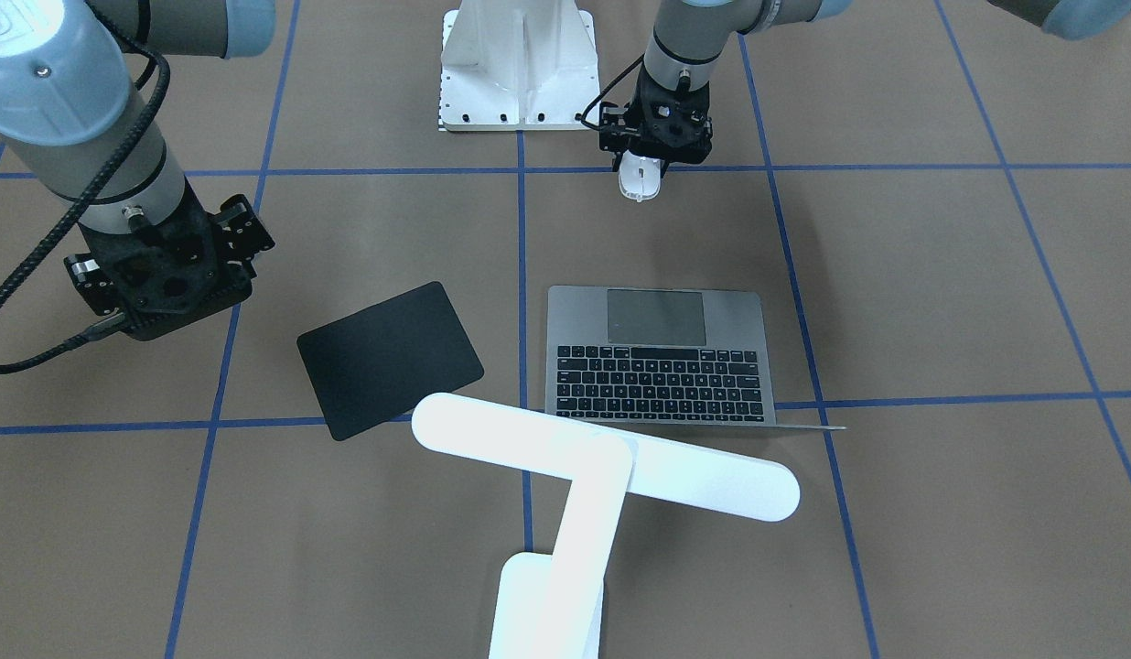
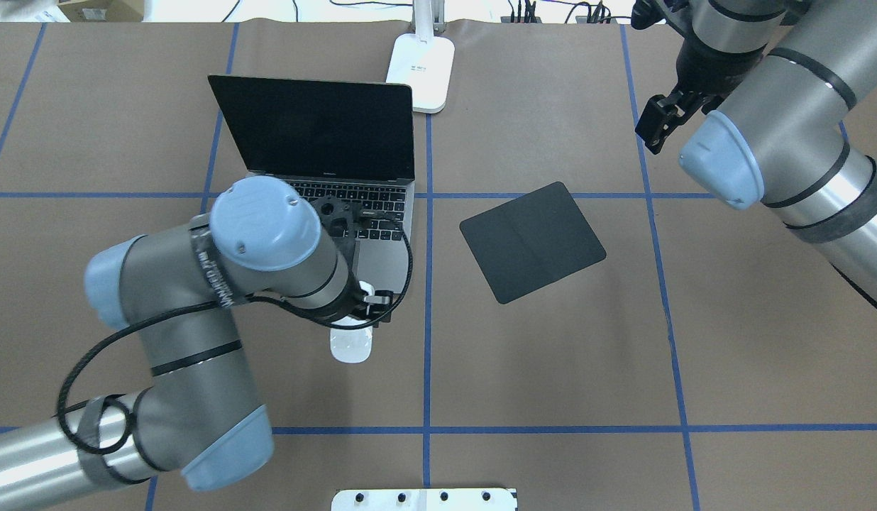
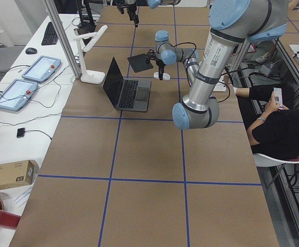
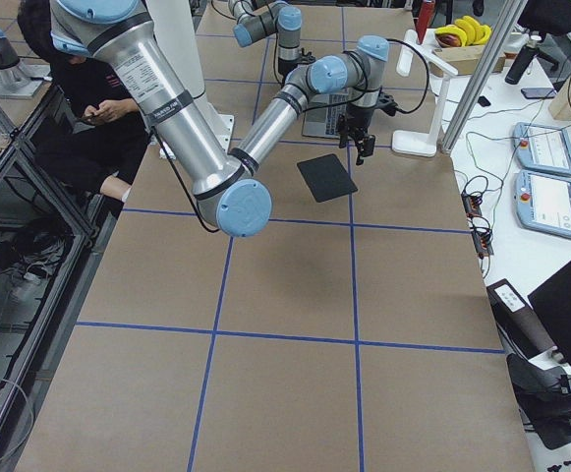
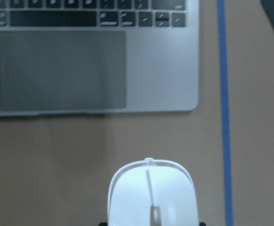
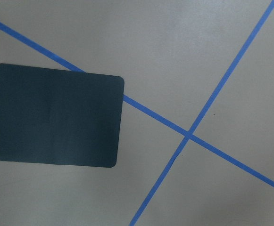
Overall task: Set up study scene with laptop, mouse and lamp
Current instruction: 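Carry the white mouse onto the mouse pad with the left gripper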
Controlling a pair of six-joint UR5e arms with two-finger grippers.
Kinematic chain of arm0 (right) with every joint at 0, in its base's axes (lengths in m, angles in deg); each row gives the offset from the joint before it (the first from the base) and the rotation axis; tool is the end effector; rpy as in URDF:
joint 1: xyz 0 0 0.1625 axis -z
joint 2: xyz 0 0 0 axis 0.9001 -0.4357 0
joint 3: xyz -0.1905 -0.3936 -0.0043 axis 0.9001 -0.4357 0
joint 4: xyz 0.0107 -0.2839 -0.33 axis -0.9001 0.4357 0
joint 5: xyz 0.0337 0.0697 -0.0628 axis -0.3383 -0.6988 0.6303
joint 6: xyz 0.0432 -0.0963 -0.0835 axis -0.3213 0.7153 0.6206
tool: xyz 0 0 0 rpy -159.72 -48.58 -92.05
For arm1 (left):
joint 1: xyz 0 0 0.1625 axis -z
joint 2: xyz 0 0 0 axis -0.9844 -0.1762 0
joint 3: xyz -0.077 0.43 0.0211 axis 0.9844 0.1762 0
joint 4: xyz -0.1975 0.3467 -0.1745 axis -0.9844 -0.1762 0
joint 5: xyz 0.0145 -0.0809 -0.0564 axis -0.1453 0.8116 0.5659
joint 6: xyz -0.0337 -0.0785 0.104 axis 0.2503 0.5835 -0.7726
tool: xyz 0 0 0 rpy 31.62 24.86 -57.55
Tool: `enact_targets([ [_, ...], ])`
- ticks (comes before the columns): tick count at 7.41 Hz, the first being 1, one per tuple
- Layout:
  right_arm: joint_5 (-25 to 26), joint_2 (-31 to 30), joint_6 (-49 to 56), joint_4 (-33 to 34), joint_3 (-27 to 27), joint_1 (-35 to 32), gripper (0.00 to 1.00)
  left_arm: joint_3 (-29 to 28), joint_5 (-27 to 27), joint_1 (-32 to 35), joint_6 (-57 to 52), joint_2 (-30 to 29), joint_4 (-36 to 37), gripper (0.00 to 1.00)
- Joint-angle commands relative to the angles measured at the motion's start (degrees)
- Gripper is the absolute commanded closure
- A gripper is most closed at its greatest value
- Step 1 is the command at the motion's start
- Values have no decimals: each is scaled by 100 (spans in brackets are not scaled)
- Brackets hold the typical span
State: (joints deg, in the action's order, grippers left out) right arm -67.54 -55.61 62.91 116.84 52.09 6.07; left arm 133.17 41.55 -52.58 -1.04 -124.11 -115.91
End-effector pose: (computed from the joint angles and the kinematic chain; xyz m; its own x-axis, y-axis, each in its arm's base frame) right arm -0.2912 -0.5904 0.2803 0.6960 -0.4963 0.5189 0.4064 0.8680 0.2852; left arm 0.5614 -0.3849 0.1949 0.6262 0.0806 -0.7755 -0.0539 0.9967 0.0600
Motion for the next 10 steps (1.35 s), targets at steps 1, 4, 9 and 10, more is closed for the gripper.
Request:
enact_targets([
  [1, -7, -224, 161, -475, -84, -323, 0, -1220, -2, 260, -7, -1027, -113, 35],
  [4, -367, -793, 330, -1466, -374, -614, 0, -2723, -2, 322, 228, -2012, -807, 35],
  [9, -385, -919, 408, -1637, -497, -790, 0, -4336, -19, 314, 247, -2859, -1713, 34],
  [10, -376, -928, 400, -1637, -497, -790, 0, -4336, -28, 314, 256, -2859, -1765, 34],
])
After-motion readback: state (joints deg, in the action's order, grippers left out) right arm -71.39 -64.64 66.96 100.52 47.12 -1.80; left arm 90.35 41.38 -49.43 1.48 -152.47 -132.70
